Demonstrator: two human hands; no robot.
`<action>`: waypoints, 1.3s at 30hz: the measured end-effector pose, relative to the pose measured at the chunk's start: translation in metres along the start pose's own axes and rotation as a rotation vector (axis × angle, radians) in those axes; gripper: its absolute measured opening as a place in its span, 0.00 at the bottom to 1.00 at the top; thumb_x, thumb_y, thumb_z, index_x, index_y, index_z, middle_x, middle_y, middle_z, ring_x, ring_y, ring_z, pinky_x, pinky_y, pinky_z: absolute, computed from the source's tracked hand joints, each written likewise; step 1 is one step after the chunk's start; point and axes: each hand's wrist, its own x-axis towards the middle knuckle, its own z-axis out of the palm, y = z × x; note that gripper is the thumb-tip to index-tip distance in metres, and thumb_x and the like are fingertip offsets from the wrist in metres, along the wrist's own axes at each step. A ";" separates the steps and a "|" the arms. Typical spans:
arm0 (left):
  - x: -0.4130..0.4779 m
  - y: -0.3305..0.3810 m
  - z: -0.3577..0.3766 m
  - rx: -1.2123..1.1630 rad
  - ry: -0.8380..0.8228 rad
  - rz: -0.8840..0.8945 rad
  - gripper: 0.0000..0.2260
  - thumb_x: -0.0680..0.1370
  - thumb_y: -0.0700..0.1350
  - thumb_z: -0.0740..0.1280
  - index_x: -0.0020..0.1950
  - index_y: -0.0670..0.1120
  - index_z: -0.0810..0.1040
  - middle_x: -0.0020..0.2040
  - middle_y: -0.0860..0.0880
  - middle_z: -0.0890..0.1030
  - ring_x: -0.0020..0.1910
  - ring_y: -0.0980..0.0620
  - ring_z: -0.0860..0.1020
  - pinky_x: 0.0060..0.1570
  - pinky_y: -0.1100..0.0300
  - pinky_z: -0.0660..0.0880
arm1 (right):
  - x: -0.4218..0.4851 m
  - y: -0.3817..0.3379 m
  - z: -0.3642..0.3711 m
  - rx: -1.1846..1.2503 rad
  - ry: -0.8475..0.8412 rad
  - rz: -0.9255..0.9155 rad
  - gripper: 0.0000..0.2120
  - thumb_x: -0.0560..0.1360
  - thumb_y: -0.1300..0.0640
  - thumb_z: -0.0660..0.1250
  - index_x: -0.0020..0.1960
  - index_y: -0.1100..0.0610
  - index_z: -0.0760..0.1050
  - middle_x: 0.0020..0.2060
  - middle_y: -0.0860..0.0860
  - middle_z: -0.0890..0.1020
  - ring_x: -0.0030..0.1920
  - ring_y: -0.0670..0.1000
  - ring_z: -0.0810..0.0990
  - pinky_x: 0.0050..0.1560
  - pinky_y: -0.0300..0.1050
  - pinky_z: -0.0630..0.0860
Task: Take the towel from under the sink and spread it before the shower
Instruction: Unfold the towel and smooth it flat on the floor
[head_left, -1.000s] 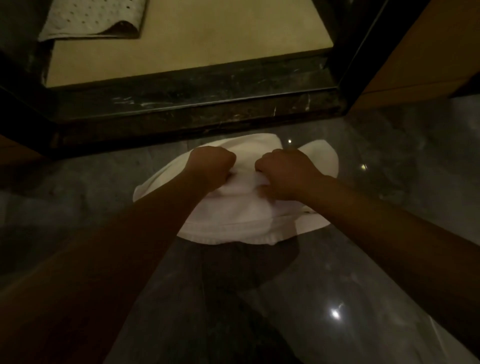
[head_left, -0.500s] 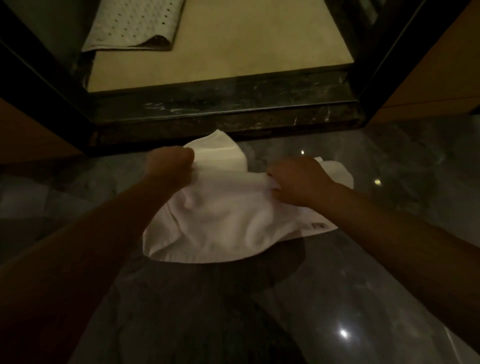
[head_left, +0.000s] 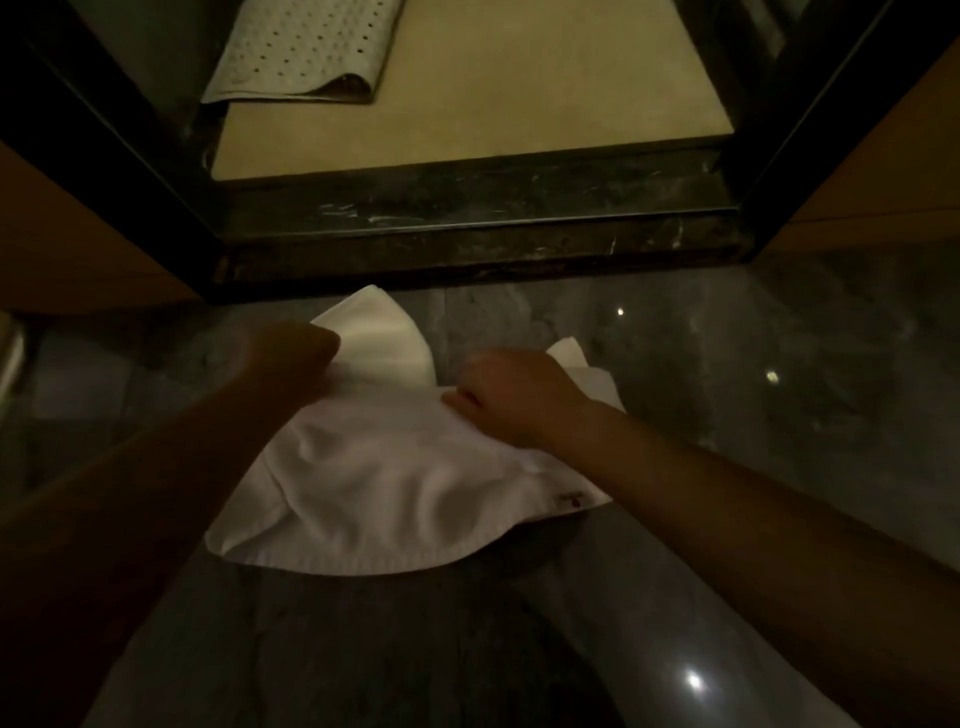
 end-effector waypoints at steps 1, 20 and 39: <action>0.002 0.002 -0.003 -0.023 0.022 0.018 0.09 0.75 0.48 0.68 0.53 0.47 0.76 0.43 0.49 0.72 0.43 0.52 0.75 0.40 0.61 0.68 | 0.006 0.002 -0.004 0.012 0.024 0.031 0.16 0.79 0.48 0.57 0.44 0.56 0.78 0.46 0.53 0.79 0.41 0.52 0.76 0.38 0.45 0.67; 0.048 0.076 -0.019 0.016 -0.007 0.337 0.21 0.73 0.43 0.71 0.64 0.50 0.71 0.61 0.46 0.72 0.58 0.46 0.74 0.42 0.55 0.69 | 0.022 0.055 -0.014 -0.130 -0.276 0.291 0.14 0.77 0.63 0.61 0.60 0.54 0.77 0.63 0.58 0.75 0.62 0.59 0.74 0.61 0.51 0.72; 0.053 0.026 -0.002 -0.232 0.036 0.039 0.10 0.75 0.41 0.67 0.56 0.45 0.77 0.48 0.45 0.77 0.47 0.46 0.77 0.45 0.53 0.75 | -0.008 0.113 -0.028 -0.287 -0.076 0.379 0.10 0.77 0.59 0.60 0.56 0.59 0.75 0.57 0.60 0.78 0.57 0.61 0.76 0.54 0.51 0.72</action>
